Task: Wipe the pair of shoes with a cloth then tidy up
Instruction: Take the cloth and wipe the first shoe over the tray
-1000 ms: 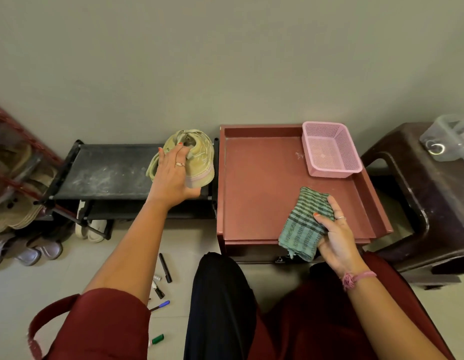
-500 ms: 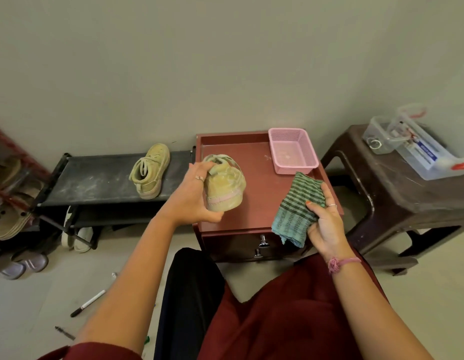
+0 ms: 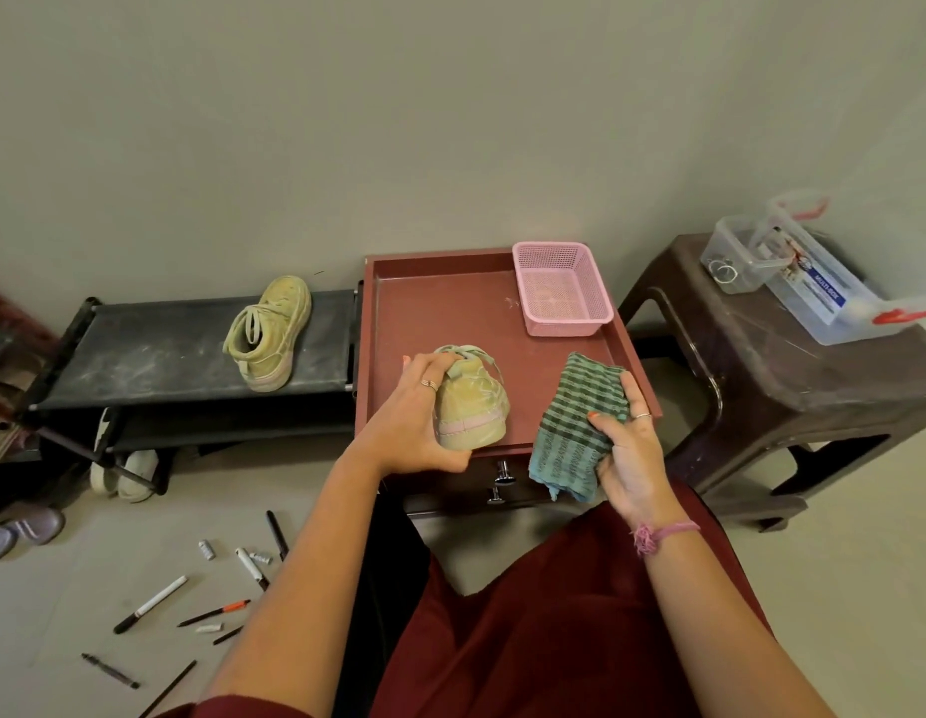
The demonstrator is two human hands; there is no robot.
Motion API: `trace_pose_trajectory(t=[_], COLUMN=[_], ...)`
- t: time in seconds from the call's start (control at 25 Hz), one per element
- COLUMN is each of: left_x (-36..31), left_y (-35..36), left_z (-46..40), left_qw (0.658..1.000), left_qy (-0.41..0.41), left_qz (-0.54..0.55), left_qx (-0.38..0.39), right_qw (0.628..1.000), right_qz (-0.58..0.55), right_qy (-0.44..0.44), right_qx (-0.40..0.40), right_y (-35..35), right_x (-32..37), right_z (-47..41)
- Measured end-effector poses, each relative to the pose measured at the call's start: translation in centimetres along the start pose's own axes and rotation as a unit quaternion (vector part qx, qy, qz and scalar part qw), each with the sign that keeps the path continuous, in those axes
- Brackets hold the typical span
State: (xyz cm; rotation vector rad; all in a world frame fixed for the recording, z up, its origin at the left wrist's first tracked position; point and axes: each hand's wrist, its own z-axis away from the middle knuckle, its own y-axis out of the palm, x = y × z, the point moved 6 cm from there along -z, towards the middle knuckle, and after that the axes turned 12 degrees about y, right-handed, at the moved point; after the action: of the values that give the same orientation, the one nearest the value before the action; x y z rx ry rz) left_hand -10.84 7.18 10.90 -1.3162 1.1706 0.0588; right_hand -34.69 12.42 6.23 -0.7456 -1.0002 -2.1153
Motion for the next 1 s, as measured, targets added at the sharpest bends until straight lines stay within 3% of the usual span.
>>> trace_pose_trajectory(t=[0.28, 0.72, 1.0], left_x=[0.9, 2.7, 3.0], left_y=[-0.5, 0.6, 0.3], left_z=[-1.2, -2.4, -3.7], left_qw=[0.999, 0.985, 0.989], left_qy=[0.011, 0.005, 0.019], left_qz=[0.025, 0.115, 0.11], left_qx=[-0.021, -0.132, -0.093], right_qw=[1.0, 0.998, 0.98], right_qz=[0.013, 0.058, 0.19], right_qy=[-0.014, 0.007, -0.04], right_qx=[-0.007, 0.017, 0.035], right_y=[0.1, 4.7, 7.2], right_x=[-0.9, -0.6, 1.8], right_z=[-1.2, -1.5, -1.4])
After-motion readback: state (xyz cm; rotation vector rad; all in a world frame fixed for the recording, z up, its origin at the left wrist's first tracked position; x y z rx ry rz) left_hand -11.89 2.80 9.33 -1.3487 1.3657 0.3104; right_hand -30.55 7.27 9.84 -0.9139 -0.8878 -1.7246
